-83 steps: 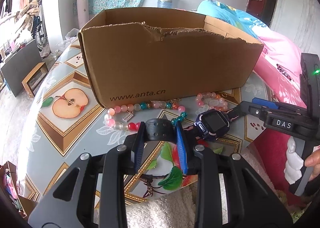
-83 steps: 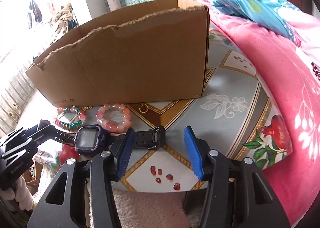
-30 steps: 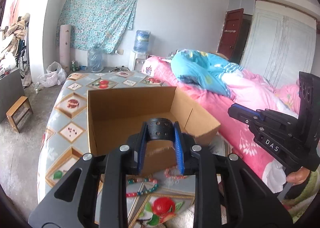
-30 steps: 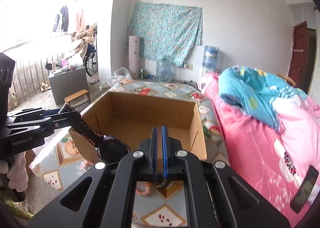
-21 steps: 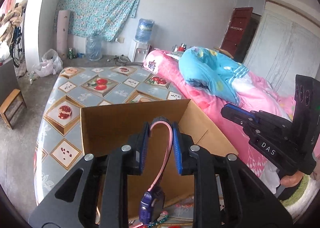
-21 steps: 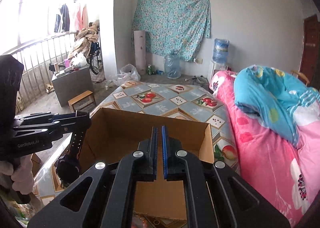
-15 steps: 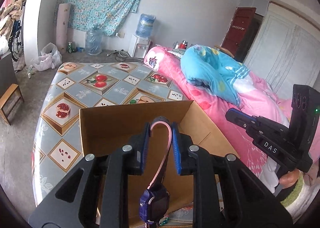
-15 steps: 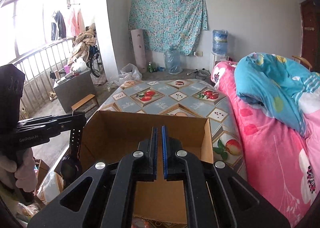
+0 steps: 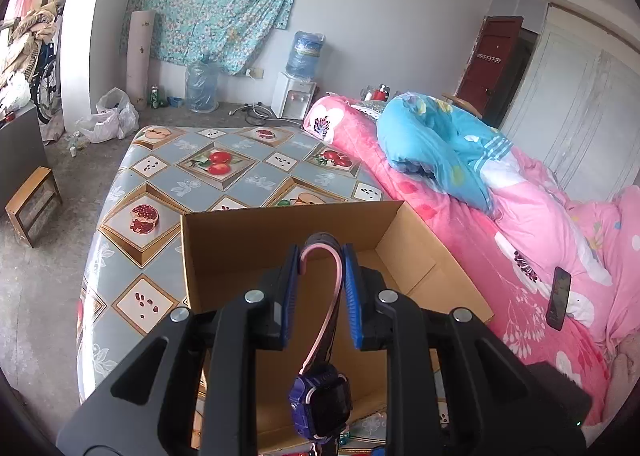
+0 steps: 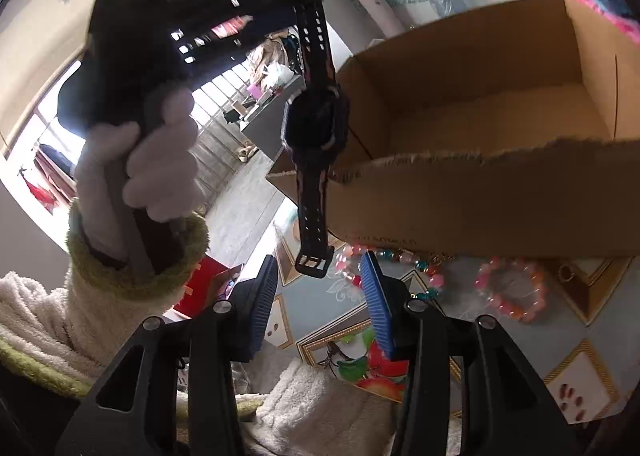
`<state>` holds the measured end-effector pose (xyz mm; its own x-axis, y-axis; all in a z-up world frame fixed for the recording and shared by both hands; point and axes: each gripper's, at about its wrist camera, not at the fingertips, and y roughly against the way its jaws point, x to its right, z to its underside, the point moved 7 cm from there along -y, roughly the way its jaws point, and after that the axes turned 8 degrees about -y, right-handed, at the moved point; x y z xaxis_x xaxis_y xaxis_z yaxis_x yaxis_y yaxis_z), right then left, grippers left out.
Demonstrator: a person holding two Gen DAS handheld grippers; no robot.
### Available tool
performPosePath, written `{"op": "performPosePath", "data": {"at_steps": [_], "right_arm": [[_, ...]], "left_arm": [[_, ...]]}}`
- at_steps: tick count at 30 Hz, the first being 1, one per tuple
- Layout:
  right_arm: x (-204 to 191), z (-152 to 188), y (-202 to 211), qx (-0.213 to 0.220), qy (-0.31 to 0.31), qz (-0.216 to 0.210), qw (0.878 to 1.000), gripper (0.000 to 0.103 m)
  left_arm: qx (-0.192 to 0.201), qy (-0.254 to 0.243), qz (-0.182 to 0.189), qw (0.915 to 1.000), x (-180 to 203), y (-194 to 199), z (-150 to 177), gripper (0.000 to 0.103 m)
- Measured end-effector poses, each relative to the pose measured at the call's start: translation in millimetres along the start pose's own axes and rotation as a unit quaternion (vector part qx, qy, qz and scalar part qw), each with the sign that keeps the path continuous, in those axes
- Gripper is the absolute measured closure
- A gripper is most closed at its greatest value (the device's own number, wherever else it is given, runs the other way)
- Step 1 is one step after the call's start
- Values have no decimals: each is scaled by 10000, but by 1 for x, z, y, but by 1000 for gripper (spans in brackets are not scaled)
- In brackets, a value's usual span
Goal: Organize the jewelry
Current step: 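Lift the smartwatch with the right gripper and carry it over the box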
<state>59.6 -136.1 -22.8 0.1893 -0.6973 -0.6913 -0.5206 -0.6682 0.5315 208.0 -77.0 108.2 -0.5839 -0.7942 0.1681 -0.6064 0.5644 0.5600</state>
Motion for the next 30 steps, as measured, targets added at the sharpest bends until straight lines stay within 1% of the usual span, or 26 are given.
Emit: {"op": "performPosePath", "data": {"at_steps": [1, 2, 4, 8, 9, 11, 12, 14, 15, 16, 18, 20, 27, 30], "right_arm": [[4, 1, -9, -8, -15, 28, 10000, 60], [6, 0, -18, -26, -85, -29, 10000, 60], [8, -3, -32, -102, -250, -312, 9991, 57], [5, -4, -57, -265, -315, -417, 9983, 57], [4, -4, -61, -287, -331, -419, 9982, 57], [4, -5, -67, -271, -339, -207, 9988, 57], [5, -6, -69, -248, -350, -103, 9990, 61], [5, -6, -69, -229, -372, 60, 9990, 70], [5, -6, -69, -241, -374, 140, 9989, 77], [4, -6, -66, -251, -367, 230, 9987, 82], [4, -7, -62, -223, -360, 419, 9982, 88], [4, -10, -54, -195, -388, 464, 9980, 96], [-5, -18, -19, 11, -250, 775, 9967, 97], [-7, -31, -6, 55, -208, 874, 9959, 97]], "left_arm": [[4, -10, -13, 10000, 0, 1, 1, 83], [6, -18, -28, 10000, -1, 1, 1, 83], [14, -19, -77, 10000, -3, 1, 2, 83], [17, 69, -94, 9999, -7, 0, 3, 83], [18, 75, -95, 9999, -7, 0, 3, 83], [18, 60, -112, 9999, -8, 0, 3, 83], [23, 53, -125, 9999, -9, 0, 3, 83], [33, 61, -146, 9999, -10, 1, 4, 83], [42, 73, -146, 9999, -11, 2, 4, 83], [50, 86, -150, 9998, -12, 2, 4, 83], [78, 123, -148, 9998, -13, 5, 5, 83], [111, 161, -157, 9997, -14, 8, 6, 83], [280, 179, -83, 9994, -9, 27, 4, 83], [384, 136, -28, 9992, -4, 34, -1, 83]]}}
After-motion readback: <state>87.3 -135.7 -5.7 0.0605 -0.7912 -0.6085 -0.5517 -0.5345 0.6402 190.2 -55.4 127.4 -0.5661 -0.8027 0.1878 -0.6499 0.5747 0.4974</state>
